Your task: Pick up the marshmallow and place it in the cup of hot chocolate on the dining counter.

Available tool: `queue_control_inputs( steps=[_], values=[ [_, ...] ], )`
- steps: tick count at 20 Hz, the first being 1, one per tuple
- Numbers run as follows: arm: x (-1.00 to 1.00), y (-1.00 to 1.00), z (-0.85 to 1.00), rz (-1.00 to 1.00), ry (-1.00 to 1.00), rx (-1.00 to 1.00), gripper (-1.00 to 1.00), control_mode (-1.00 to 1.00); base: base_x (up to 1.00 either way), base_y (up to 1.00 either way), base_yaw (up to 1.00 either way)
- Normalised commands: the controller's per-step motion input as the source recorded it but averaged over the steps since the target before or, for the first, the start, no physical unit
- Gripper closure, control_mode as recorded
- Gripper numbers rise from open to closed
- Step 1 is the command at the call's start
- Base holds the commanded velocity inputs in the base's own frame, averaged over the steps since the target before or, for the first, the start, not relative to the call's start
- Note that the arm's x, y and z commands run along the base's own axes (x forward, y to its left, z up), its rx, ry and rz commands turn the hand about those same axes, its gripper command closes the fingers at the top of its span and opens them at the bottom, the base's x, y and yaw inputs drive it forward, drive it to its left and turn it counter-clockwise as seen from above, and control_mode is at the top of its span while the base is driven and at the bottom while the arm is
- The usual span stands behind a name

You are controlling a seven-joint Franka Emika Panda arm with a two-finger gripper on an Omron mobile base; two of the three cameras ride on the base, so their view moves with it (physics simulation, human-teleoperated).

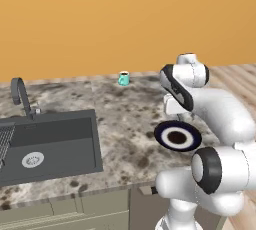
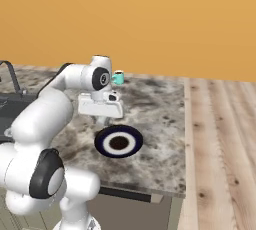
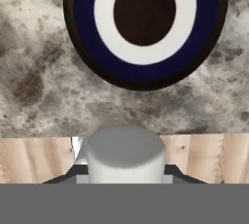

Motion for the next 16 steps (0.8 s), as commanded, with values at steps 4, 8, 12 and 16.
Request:
queue_control_inputs(
  steps=[4, 8, 12, 16],
  values=[
    [-0.38, 0.51, 0.91, -0.01, 0.04, 0.01, 1.0, -1.0, 0.0, 0.0, 0.0],
    [-0.42, 0.05, 0.65, -0.04, 0.01, 0.01, 1.0, -1.0, 0.0, 0.0, 0.0],
    [-0.42, -0.01, 0.29, -0.05, 0.0, 0.0, 1.0, -1.0, 0.0, 0.0, 0.0],
    [-0.56, -0.01, 0.15, -0.04, 0.0, 0.0, 1.0, -1.0, 0.0, 0.0, 0.0]
  ],
)
